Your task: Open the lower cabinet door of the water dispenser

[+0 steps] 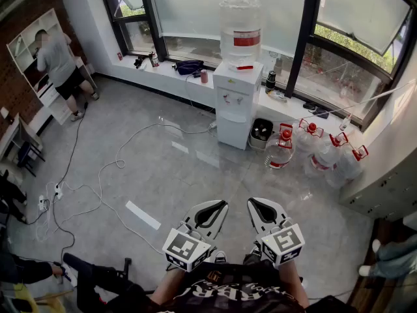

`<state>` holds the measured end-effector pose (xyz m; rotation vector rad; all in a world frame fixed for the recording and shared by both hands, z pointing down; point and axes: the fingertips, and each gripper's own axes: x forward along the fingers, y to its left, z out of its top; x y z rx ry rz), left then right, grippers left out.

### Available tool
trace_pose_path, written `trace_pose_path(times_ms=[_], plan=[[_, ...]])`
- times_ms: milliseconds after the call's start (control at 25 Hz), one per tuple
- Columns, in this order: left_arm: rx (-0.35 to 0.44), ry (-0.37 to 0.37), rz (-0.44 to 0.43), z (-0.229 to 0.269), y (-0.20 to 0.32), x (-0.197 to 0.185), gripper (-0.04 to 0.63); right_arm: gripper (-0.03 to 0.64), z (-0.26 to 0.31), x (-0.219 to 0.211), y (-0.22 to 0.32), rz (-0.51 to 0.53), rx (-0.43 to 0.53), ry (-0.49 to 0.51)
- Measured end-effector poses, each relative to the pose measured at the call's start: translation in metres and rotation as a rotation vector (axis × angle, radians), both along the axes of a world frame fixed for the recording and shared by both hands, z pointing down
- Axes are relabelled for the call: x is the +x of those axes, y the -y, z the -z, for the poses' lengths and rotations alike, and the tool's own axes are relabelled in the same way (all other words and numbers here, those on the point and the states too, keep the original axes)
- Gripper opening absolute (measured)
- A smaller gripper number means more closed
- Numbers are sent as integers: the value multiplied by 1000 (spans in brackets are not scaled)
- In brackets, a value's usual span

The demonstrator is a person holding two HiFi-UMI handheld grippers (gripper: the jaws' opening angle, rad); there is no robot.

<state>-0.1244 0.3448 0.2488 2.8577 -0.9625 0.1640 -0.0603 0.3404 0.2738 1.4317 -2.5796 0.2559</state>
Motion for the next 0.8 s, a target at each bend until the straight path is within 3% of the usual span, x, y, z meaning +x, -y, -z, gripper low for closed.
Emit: trace_pose_path(times_ms=[520, 800], plan=[[-40, -16, 26, -27, -5, -51, 26, 14, -22, -34, -16, -25, -40, 28], [-67, -30, 55, -34, 17, -54, 26, 14, -24, -33, 9, 0, -59, 12]])
